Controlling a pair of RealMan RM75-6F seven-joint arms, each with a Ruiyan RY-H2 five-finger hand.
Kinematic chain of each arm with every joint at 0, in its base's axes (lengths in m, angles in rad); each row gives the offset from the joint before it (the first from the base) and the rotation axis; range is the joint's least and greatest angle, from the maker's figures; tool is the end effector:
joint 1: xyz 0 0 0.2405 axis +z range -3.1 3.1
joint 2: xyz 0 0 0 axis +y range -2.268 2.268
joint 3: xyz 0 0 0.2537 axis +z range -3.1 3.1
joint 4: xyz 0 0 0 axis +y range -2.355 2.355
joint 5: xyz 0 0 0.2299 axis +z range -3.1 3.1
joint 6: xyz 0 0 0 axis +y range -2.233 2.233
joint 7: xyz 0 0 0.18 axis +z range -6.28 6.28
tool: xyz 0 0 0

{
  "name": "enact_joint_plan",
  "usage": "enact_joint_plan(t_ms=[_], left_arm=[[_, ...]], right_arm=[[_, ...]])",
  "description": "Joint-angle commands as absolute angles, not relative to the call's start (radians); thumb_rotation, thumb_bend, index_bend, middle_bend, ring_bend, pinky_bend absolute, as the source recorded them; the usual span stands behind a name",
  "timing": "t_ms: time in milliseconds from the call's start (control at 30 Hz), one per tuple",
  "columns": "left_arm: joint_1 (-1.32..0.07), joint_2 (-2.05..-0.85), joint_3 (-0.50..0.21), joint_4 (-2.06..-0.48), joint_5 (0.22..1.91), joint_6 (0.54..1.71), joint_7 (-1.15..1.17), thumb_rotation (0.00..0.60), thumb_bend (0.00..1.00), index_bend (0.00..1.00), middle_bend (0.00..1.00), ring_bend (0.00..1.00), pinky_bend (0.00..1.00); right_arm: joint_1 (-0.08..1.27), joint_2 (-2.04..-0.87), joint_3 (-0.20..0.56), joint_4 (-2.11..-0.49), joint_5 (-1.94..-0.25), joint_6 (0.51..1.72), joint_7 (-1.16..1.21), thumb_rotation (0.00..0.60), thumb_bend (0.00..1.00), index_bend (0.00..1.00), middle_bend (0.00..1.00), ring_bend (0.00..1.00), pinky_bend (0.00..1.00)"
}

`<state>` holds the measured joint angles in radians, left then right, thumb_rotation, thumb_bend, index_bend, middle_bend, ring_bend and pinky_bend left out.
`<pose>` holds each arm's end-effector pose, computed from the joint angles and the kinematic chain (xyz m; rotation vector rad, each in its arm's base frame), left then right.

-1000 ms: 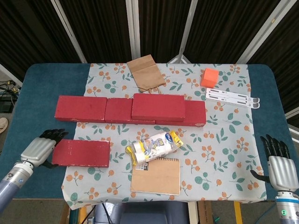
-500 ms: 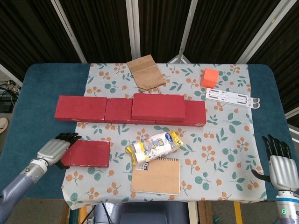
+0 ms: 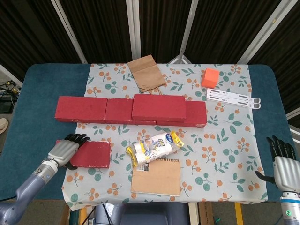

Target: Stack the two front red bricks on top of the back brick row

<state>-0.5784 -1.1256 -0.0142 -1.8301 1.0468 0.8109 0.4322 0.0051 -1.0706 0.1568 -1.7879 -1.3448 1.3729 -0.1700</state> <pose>-0.2351 0.2945 0.0155 -1.9772 -1.0946 -0.4793 -0.3192 -0.2133 0.1449 1.2645 -1.0055 0.7546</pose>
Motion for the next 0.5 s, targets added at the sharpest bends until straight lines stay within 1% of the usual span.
enact_joint_plan(t_ms=[33, 500], left_arm=[[-0.584, -1.131, -0.006, -1.830, 1.040, 0.813, 0.442, 0.600, 0.00, 0.00, 0.00, 0.00, 0.00], [-0.596, -1.170, 0.013, -1.788, 1.005, 0.847, 0.468, 0.600, 0.00, 0.00, 0.00, 0.00, 0.00]], right_arm=[[0.007, -1.069, 0.154, -1.789, -1.342, 1.374, -0.169, 0.600, 0.07, 0.00, 0.03, 0.00, 0.00], [0.021, -1.066, 0.138, -1.798, -1.329, 1.371, -0.181, 0.600, 0.07, 0.00, 0.03, 0.00, 0.00]])
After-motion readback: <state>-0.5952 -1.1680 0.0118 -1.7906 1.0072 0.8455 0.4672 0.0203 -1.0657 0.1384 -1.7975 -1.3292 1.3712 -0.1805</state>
